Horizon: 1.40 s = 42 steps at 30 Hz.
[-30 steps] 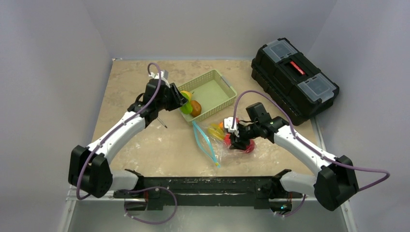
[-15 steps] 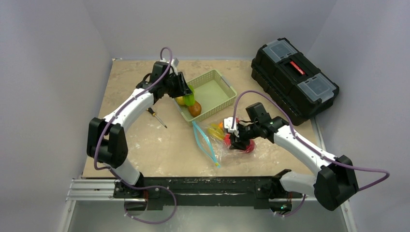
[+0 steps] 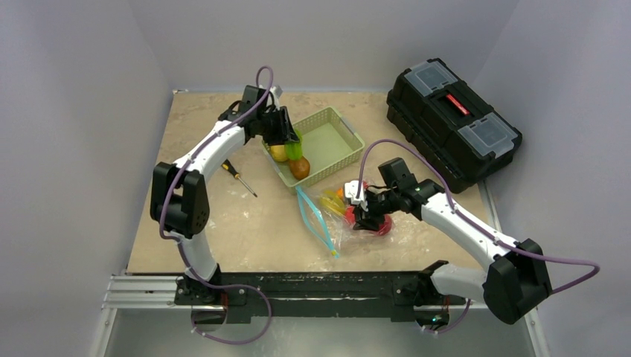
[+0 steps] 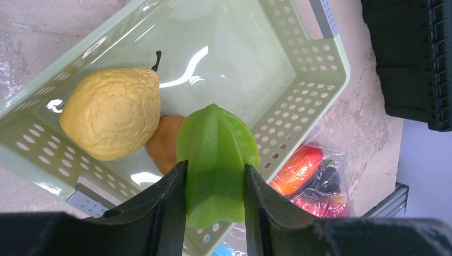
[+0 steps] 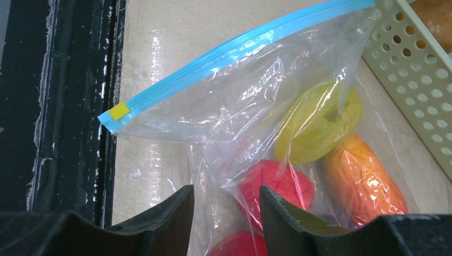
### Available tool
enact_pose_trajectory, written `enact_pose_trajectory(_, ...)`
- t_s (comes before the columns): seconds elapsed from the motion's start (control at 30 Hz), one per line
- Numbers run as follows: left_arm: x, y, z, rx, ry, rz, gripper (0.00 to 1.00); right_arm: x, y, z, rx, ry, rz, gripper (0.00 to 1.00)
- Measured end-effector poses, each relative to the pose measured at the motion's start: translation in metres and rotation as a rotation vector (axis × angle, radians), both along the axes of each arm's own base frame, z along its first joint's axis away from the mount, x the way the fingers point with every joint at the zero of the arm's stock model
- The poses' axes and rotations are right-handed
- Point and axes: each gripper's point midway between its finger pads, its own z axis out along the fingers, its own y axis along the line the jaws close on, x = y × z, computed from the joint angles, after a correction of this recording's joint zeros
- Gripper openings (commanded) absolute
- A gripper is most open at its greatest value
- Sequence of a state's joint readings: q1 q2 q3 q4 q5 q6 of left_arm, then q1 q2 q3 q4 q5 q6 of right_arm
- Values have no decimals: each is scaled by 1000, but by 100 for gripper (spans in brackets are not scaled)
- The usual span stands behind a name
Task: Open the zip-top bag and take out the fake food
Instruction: Place the fake fruit in the bin.
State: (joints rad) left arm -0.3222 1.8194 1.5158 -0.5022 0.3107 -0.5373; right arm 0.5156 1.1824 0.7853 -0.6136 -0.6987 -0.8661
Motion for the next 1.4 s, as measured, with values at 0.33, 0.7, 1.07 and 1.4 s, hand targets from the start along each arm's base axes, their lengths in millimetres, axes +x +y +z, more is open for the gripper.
enact_pose_trajectory(0.33,4,-1,2,2,4,-6,73,0,0,0,0,-2,2,47)
enact_pose_trajectory(0.7,2,3,16,10,-37,-1,82,0,0,0,-1,-2,3,47)
enact_pose_trajectory(1.07,-59,38,103,-13,-322,34,100,0,-1,11,19,-58,20,52)
enact_pose_trajectory(1.4,-131,79,95,-50,-419,153,100,-3,-4,30,20,-133,77,58)
